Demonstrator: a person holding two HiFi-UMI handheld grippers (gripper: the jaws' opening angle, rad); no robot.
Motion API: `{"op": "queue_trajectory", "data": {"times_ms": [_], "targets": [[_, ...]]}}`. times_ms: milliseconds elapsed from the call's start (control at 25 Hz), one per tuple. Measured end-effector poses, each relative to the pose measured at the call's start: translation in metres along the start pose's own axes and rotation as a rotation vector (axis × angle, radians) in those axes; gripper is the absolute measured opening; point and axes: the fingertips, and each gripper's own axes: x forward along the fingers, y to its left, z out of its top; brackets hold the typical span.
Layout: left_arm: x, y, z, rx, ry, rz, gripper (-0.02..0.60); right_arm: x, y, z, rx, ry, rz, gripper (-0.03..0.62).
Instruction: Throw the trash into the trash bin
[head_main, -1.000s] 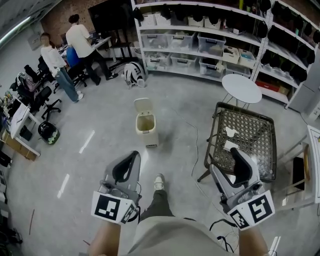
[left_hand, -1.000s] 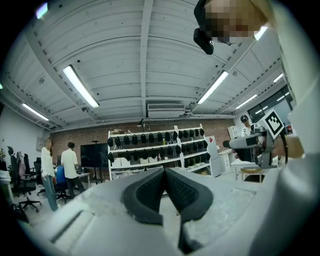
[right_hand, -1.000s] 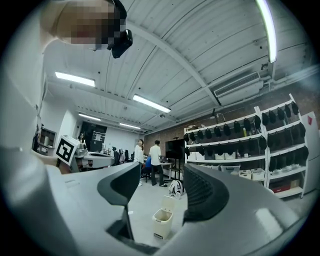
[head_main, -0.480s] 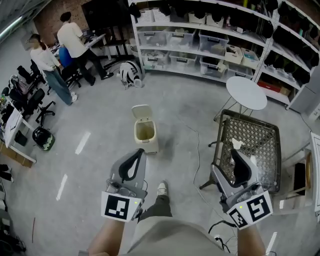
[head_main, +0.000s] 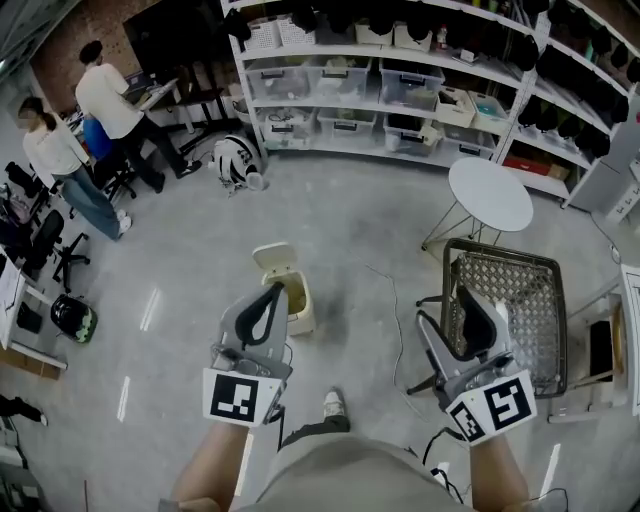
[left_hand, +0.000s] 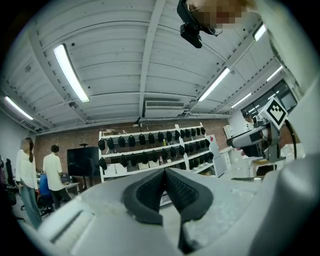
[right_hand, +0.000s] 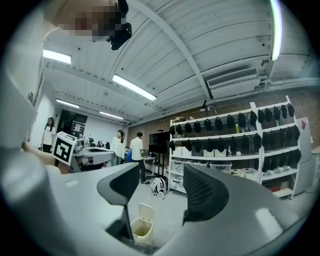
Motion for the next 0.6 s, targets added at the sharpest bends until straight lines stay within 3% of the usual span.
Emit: {"op": "queue_trajectory", "data": {"times_ms": [320, 600], "targets": [[0.065, 0.045, -0.003, 0.009, -0.03, -0.053, 0.002, 0.057, -0.027, -0.005, 0.006, 0.018, -0.089, 0.273], [0.102, 0.036, -0.012, -0.008, -0.009, -0.083, 0.002, 0.071, -0.057, -0.019, 0.032, 0.057, -0.112, 0.273]]}}
